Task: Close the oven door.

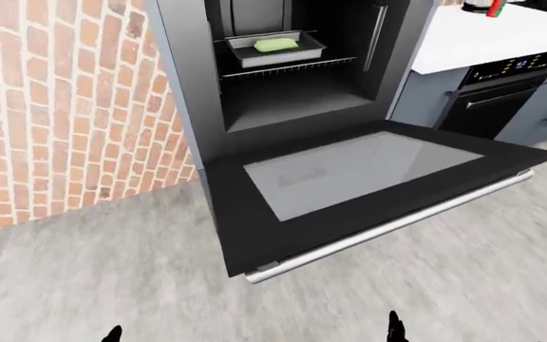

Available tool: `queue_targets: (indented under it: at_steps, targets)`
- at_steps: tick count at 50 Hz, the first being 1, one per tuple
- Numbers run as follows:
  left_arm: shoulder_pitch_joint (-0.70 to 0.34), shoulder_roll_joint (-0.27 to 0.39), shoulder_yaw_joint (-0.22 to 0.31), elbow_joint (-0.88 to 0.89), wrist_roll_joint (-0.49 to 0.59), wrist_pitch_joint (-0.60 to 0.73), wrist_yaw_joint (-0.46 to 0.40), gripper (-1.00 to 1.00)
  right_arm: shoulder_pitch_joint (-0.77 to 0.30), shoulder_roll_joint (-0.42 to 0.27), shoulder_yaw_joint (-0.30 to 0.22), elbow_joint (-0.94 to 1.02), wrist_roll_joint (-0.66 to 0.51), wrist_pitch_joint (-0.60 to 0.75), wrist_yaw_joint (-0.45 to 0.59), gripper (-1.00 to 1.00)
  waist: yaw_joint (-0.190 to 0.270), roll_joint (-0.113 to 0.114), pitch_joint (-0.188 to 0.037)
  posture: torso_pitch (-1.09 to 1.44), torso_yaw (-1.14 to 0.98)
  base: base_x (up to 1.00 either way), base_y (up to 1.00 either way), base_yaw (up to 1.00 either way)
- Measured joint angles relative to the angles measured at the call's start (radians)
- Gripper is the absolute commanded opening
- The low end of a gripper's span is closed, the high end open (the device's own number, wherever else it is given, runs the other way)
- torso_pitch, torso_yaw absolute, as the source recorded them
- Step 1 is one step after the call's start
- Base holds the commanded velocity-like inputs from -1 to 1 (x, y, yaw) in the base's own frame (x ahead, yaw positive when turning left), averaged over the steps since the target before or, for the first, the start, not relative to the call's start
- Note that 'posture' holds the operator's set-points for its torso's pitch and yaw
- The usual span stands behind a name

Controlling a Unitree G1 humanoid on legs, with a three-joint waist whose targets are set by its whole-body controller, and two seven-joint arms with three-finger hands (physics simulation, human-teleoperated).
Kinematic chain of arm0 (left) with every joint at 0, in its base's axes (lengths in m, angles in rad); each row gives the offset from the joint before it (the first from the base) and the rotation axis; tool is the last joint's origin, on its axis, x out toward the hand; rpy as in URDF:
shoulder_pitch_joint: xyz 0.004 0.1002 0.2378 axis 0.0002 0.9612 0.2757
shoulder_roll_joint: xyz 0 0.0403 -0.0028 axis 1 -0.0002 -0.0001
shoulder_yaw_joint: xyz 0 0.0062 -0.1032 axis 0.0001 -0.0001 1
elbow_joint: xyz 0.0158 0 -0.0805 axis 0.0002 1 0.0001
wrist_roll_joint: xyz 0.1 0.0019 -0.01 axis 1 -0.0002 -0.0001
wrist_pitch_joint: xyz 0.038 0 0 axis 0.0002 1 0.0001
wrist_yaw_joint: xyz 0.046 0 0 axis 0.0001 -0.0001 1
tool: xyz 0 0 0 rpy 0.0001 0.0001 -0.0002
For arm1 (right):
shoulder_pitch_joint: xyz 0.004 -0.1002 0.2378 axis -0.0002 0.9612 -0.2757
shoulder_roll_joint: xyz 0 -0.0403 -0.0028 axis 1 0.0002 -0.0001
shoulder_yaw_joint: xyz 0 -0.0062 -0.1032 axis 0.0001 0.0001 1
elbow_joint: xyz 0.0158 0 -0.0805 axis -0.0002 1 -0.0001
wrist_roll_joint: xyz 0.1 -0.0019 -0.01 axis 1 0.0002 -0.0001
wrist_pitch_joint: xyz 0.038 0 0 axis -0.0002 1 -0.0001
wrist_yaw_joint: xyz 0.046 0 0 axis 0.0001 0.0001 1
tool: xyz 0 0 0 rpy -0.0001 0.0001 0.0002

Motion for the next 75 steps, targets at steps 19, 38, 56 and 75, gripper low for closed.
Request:
queue_targets:
  at_steps: [19, 38, 56, 75]
  targets:
    - [0.0, 0.023, 0.009, -0.01, -0.009, -0.01, 0.008, 1.0, -0.003, 0.013, 0.007, 0.003, -0.007, 0.003, 0.01, 1.0, 0.02, 0.07, 0.008, 0.0, 0.0, 0.0, 0.25, 0.0]
    - [0.0, 0.015, 0.007, -0.008, -0.005, -0.009, 0.003, 1.0, -0.002, 0.001, 0.002, -0.001, -0.001, -0.003, 0.001, 1.0, 0.011, 0.125, 0.006, 0.0, 0.0, 0.0, 0.25, 0.0]
    - [0.0, 0.01, 0.007, -0.006, -0.007, -0.006, 0.007, 1.0, -0.005, 0.003, 0.004, -0.003, -0.004, -0.008, 0.007, 1.0, 0.005, 0.004, 0.008, 0.0, 0.0, 0.0, 0.24, 0.0]
    - [0.0, 0.017, 0.006, -0.008, -0.004, -0.008, 0.006, 1.0, 0.006, 0.009, 0.03, 0.0, -0.125, -0.097, -0.098, 1.0, 0.02, 0.061, -0.007, 0.0, 0.0, 0.0, 0.0, 0.0]
